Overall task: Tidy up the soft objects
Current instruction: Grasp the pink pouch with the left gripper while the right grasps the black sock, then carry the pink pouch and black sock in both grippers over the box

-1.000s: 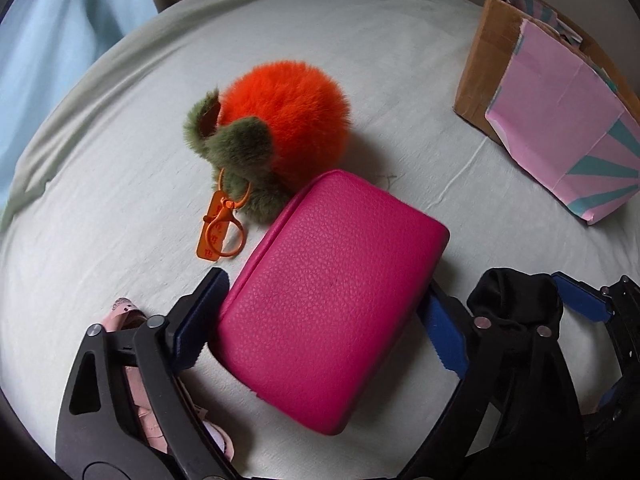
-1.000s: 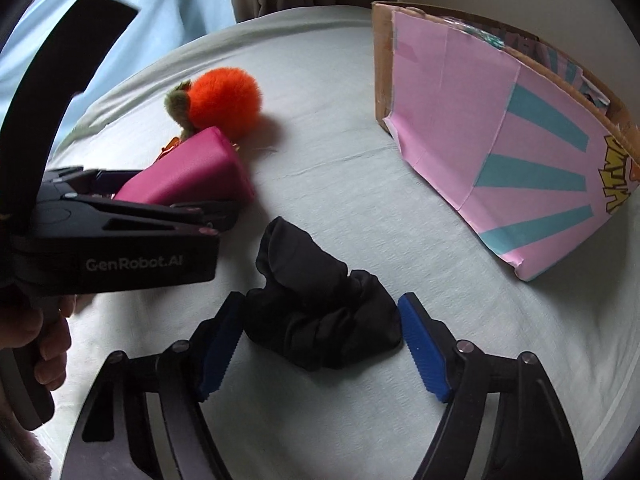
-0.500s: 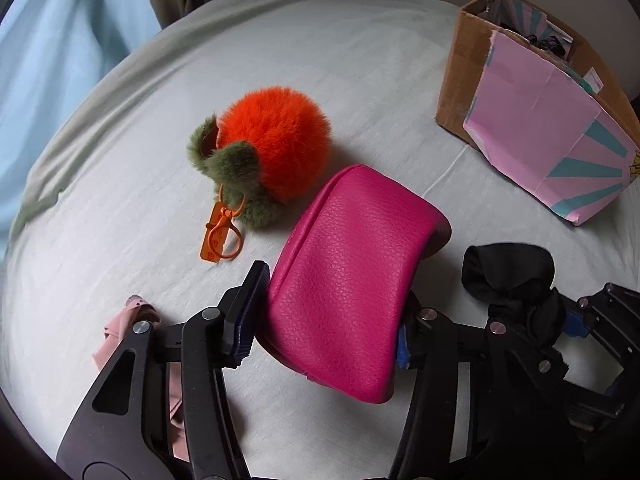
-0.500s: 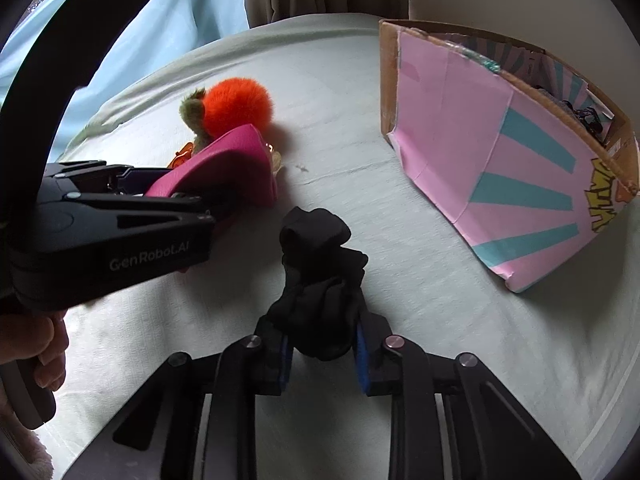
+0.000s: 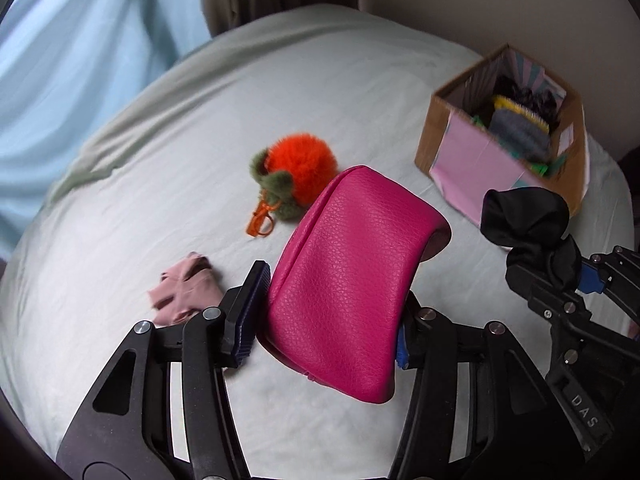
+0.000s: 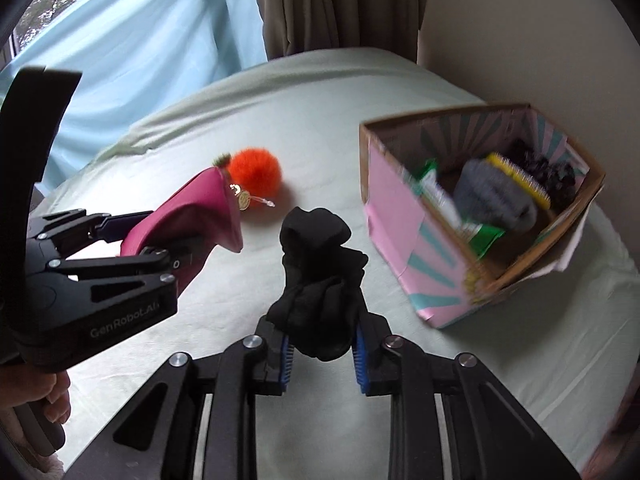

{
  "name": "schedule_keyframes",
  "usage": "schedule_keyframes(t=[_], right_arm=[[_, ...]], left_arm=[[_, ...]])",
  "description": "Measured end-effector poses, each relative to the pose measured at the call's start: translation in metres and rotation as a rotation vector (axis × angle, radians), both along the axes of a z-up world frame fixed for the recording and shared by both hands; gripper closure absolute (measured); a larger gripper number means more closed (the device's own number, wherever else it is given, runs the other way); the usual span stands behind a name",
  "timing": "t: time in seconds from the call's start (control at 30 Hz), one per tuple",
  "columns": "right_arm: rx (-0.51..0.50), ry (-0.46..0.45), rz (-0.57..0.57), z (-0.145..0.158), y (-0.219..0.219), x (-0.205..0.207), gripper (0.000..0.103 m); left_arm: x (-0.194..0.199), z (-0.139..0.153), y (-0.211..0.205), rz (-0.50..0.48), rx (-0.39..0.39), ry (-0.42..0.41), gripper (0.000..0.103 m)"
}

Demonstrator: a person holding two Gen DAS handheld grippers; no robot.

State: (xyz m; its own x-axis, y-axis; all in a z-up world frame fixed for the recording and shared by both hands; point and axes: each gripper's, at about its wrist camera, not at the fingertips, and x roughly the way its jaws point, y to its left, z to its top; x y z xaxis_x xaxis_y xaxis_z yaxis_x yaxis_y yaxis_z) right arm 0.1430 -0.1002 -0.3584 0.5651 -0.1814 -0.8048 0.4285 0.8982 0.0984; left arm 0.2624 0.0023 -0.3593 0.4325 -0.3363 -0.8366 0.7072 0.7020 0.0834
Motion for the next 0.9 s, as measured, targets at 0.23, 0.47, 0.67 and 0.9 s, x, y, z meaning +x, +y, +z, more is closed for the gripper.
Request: schedule_keyframes(t=[0.23,0.47,0.67,0.9], right_arm=[[-0.028,-0.028,0.094,0.083,-0.011,-0.015,0.080],[-0.005,-0.060,0.194,0.169,-0.035,-0.036,0.080],[-0.011,-0.095,0.231,0.210,-0.078,-0.044,0.080],[-0.031,-0.106,0.269,0.222,-0.153,-0.035,0.080]], left_arm=[[-0.037,0.081,0.023,0.215,-0.038,-0.004,0.055],[-0.080,0.160,0.023,0.348,-0.093,-0.020,0.055],[-0.102,0.203,-0.009,0.436,-0.154,-0.023,0.055],[-0.106,0.213,-0.084,0.478,-0.186,-0.024,0.055]])
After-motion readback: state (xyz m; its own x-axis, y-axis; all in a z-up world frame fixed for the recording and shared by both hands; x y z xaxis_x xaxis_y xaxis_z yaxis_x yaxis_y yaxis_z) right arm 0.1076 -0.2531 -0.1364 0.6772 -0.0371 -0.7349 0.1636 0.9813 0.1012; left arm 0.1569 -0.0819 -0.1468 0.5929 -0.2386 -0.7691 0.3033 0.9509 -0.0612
